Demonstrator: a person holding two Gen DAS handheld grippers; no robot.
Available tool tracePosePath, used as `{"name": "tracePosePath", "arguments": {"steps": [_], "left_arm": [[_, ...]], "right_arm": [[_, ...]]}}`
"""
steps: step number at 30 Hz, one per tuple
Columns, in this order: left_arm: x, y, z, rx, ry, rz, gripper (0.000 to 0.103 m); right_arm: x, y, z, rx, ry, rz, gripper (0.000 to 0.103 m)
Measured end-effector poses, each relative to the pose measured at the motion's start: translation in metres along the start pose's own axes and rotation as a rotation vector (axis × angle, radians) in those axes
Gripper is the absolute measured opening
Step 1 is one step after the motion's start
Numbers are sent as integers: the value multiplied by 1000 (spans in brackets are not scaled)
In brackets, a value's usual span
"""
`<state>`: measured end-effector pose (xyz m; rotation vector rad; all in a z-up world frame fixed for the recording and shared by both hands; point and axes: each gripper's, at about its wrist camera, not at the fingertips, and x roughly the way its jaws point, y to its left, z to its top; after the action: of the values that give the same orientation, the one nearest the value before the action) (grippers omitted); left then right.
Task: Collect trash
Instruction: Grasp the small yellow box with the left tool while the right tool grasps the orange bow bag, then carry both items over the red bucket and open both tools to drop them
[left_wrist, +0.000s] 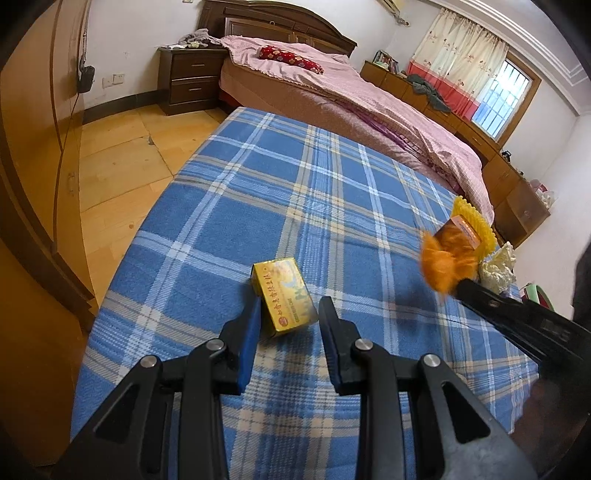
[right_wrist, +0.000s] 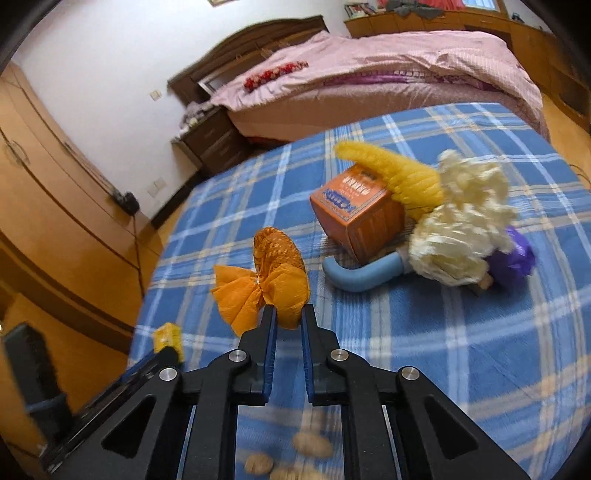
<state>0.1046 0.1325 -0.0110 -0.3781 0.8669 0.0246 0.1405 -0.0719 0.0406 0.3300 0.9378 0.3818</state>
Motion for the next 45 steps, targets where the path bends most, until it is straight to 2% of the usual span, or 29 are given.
{"name": "tracePosePath", "arguments": {"steps": [3,10,22,32,45], "left_arm": [[-1,-4,-1,0,9,-27,31],[-20,-22,-6,24,-9,-67,31],[-70,-81,-10,123,-71,-199,31],[-76,-134,-21,204,-15,-311,31],[-69,-222,-28,359,49,-404,31]], "right_arm": [[-23,-4,-7,2,-29,16,12],[-75,-22,-24,15,-106,-9,12],[-158,-69,-46,99,-254,-65,12],[-195,-98,-56,135,-328,-112,12],[-233,-155,-63,267,-411,-175,12]]}}
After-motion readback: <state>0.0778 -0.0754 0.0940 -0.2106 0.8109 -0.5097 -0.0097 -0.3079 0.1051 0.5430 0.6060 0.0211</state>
